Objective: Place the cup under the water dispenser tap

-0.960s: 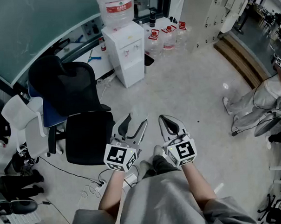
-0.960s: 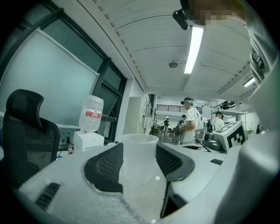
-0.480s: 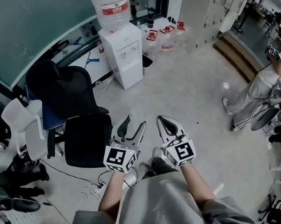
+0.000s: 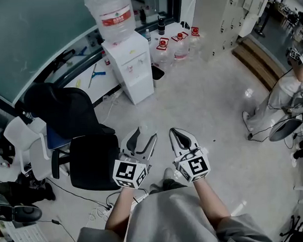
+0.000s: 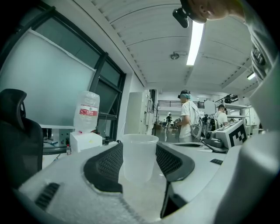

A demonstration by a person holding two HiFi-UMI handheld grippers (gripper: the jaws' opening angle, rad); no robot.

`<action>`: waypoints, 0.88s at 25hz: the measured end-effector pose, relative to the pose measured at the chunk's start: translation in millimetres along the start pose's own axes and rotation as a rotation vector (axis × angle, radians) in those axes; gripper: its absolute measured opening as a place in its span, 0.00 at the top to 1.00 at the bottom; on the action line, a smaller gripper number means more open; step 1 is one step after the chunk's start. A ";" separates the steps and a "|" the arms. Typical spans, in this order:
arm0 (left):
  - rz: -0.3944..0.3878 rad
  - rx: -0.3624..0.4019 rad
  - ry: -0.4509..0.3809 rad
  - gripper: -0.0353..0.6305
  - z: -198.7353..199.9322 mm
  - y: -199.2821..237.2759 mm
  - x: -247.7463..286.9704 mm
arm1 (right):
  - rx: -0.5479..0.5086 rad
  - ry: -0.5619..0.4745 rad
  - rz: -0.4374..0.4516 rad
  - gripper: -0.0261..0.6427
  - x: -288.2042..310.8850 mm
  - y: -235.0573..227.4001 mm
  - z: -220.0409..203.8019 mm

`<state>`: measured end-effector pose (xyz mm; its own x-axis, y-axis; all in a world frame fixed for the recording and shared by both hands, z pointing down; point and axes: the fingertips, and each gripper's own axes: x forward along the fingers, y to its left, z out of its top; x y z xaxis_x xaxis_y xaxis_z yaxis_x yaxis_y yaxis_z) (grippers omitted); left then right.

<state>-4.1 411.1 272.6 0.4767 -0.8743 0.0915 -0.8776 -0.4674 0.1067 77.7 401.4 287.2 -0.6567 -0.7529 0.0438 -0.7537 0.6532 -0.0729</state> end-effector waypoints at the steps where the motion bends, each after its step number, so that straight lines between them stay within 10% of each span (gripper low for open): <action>1: 0.003 0.005 0.003 0.60 0.1 0.2 7.4 | 0.009 -0.003 -0.001 0.94 2.6 -7.0 1.0; 22: 0.010 -0.005 0.049 0.60 -12.2 111.0 123.8 | 0.044 0.055 -0.025 0.94 137.9 -72.0 -21.5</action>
<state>-41.9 252.6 307.9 0.4702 -0.8712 0.1411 -0.8820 -0.4581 0.1105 40.8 252.3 319.9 -0.6387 -0.7627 0.1011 -0.7690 0.6288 -0.1150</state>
